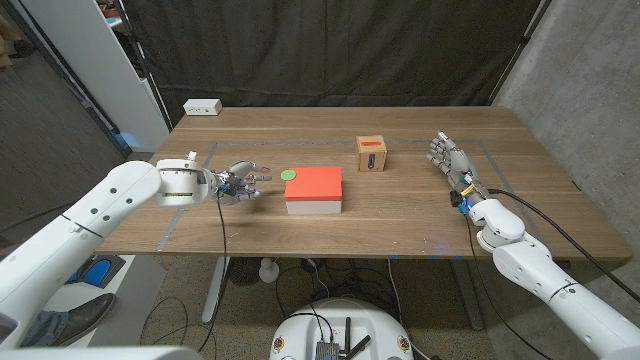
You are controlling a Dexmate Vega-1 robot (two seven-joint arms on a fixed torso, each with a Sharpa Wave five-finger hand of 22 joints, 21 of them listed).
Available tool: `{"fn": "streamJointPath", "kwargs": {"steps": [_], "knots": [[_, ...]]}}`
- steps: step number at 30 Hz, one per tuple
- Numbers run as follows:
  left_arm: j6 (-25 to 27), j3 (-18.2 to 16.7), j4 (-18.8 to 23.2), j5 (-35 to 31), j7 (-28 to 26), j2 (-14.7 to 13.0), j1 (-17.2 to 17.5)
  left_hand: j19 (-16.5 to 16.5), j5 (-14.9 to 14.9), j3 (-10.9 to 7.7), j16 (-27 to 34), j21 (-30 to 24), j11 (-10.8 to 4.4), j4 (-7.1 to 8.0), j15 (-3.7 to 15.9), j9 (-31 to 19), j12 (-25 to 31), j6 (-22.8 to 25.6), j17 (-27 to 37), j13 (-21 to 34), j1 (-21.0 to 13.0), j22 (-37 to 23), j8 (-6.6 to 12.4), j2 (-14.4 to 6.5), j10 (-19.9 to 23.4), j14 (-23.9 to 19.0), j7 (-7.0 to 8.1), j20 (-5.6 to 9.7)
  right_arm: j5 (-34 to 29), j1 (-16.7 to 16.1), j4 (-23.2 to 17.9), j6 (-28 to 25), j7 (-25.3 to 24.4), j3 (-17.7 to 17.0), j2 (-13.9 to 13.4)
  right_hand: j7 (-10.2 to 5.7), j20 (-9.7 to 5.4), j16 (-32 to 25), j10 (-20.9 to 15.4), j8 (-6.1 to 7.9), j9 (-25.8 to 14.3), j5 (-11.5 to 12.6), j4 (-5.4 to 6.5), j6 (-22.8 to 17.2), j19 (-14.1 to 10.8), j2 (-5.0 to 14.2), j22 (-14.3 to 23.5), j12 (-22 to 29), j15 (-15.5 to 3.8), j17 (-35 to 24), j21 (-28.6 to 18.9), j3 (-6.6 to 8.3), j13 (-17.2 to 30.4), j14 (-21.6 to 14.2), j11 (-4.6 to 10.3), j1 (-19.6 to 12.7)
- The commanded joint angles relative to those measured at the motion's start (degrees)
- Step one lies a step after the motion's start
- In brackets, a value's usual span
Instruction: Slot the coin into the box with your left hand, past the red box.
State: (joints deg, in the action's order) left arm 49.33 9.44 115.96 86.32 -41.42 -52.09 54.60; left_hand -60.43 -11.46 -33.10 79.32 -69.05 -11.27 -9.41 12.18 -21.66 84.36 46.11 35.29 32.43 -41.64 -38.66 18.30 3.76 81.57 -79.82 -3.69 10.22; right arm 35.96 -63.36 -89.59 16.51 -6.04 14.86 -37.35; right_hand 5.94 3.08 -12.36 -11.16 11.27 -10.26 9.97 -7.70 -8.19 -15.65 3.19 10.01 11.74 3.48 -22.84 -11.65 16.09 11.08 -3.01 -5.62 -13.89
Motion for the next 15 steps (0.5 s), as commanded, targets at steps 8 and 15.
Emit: {"fn": "streamJointPath", "kwargs": {"steps": [8,15], "knots": [[-2.05,5.57,-2.2,8.12,-4.09,-3.13,-5.06,-1.63,-0.03,0.23,0.91,-0.32,-0.29,-0.19,0.0,-0.84,1.38,-0.46,0.12,-0.86,-0.57,2.04,0.87,-0.7,-0.22,-0.55,-0.27,2.05,0.16,-0.6,0.96,-0.27,-0.12,-0.58,-0.71,0.03,0.23,-0.44,-0.84,0.45,-0.33,0.4,-0.47,-0.81,-0.32,0.7,0.1,0.26,-0.19,0.09,0.1,0.25,0.1,-0.67,0.08,-0.31],[-3.17,7.98,-2.63,11.49,-9.96,-2.05,-7.15,-1.47,0.02,0.51,0.92,-0.55,-0.33,-0.01,-0.08,-0.49,1.97,-1.61,0.24,-0.67,0.01,2.66,0.36,-0.43,-0.42,-0.13,-0.36,2.03,0.31,-0.9,1.08,-0.13,0.08,-0.79,-0.93,-0.09,0.23,-0.45,-1.06,0.51,-0.34,0.42,-0.49,-1.11,-0.33,0.77,0.1,0.31,-0.19,0.13,0.11,0.3,0.12,-0.71,0.26,-0.37]]}}
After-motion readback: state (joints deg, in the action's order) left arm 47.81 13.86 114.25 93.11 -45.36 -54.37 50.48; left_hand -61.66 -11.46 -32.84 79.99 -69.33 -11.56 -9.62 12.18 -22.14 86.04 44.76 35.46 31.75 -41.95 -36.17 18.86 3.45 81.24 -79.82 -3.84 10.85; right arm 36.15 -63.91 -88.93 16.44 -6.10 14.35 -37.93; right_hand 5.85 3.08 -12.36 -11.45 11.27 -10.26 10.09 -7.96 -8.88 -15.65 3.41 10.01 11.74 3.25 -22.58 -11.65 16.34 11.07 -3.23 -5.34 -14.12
